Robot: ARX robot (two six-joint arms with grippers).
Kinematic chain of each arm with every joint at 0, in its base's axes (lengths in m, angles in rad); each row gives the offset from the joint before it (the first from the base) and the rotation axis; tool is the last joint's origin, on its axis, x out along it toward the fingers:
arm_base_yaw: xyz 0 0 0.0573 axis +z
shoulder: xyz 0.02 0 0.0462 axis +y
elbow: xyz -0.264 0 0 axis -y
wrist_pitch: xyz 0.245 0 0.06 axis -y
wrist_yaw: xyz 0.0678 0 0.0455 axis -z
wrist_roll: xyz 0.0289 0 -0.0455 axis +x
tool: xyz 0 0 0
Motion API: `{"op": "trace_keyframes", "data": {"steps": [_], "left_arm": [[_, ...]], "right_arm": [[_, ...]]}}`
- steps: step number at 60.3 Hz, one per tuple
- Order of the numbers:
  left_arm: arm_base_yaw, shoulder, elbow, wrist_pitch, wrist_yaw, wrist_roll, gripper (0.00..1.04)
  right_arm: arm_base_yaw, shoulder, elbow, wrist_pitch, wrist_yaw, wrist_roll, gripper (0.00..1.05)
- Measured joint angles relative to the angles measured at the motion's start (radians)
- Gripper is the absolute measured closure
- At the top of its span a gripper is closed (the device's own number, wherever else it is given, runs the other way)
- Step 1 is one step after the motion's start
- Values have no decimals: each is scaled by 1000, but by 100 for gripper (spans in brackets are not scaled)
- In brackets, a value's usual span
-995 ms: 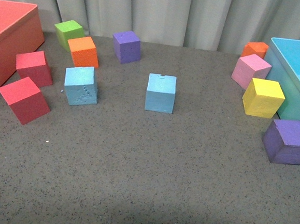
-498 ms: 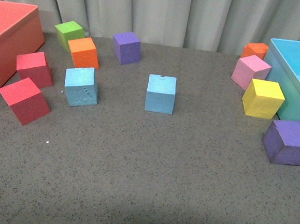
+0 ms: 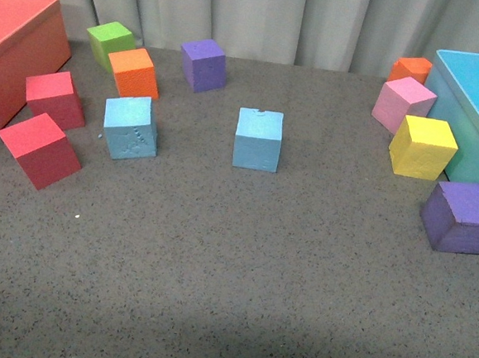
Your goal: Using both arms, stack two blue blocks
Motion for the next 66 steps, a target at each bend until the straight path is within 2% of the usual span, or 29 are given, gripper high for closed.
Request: {"op": "trace_keyframes", "data": {"steps": [6, 11, 14, 24, 38, 47, 66], "left_arm": [[-21, 374, 83, 239, 20, -32, 7], [-41, 634, 181, 360, 22, -49, 7], [-53, 769, 241, 377, 22, -61, 7], [-130, 1106, 434, 304, 34, -76, 7], [-209, 1409, 724, 146, 8, -113, 7], [-237, 1563, 893, 55, -21, -169, 7], [-243, 1764, 1108, -53, -50, -228, 7]], "right_arm": [[0, 0, 0, 0, 0, 0, 10], [0, 0, 0, 0, 0, 0, 10], [0, 0, 0, 0, 0, 0, 10], [0, 0, 0, 0, 0, 0, 10], [0, 0, 0, -1, 0, 0, 10], [0, 0, 0, -1, 0, 0, 10], [0, 0, 0, -1, 0, 0, 10]]}}
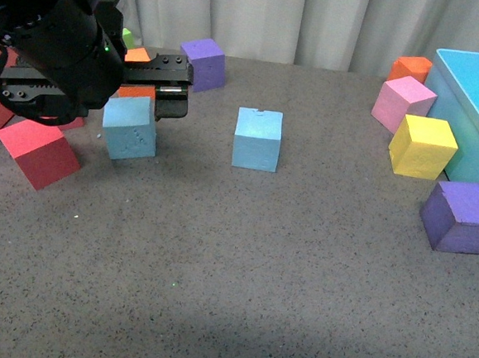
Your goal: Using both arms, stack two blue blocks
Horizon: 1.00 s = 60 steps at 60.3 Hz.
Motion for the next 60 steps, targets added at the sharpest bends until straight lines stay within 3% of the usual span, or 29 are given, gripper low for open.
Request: {"op": "trace_keyframes", "data": {"steps": [22, 45, 55, 60], "left_arm": [[38, 170, 230, -168, -25, -48, 7], [50, 298, 377, -229, -19, -60, 7], [49, 342, 403, -248, -23, -58, 40], [50, 341, 406, -248, -4, -68, 50]], "right_arm": [[0, 0, 0, 0, 0, 0, 10], [0, 0, 0, 0, 0, 0, 10], [0, 0, 0, 0, 0, 0, 10], [0, 0, 0, 0, 0, 0, 10]]}}
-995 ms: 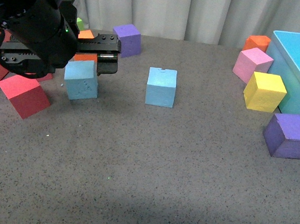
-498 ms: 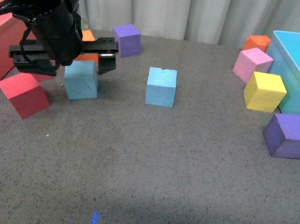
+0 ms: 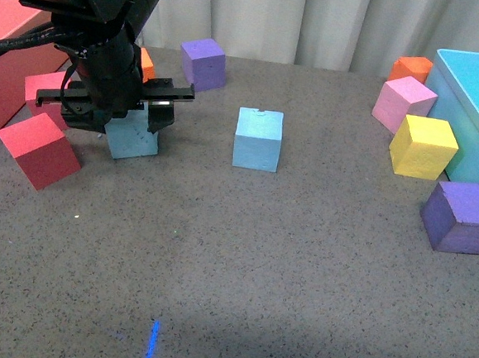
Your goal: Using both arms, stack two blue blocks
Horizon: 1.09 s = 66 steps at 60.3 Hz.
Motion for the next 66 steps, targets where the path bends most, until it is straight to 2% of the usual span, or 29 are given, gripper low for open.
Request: {"op": "trace_keyframes", "data": {"steps": [16, 26, 35, 51, 66], "left_arm": [[-14, -78, -58, 18, -3, -11, 56], [-58, -170, -77, 21, -3, -11, 56], [-116, -213, -74, -13, -4, -16, 57], [-300, -201, 26, -104, -49, -78, 57], [-342, -105, 128, -128, -90, -74, 57]], "right_arm": [[0, 0, 0, 0, 0, 0, 10], [0, 0, 0, 0, 0, 0, 10], [0, 0, 0, 0, 0, 0, 10], [0, 0, 0, 0, 0, 0, 10], [0, 0, 0, 0, 0, 0, 10]]}}
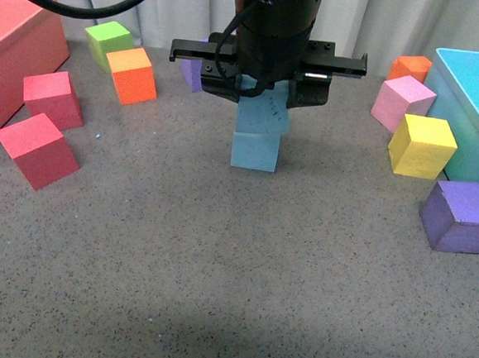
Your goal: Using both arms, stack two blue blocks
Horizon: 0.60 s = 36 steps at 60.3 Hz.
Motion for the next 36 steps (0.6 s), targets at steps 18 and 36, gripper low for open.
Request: {"op": "trace_keyframes", "data": {"steps": [18, 36], "left_arm": [[3, 77, 92, -28, 1, 42, 57], [9, 118, 149, -48, 2, 78, 57]], "right_arm": [[0, 0, 0, 0, 0, 0, 10], [0, 0, 0, 0, 0, 0, 10]]}}
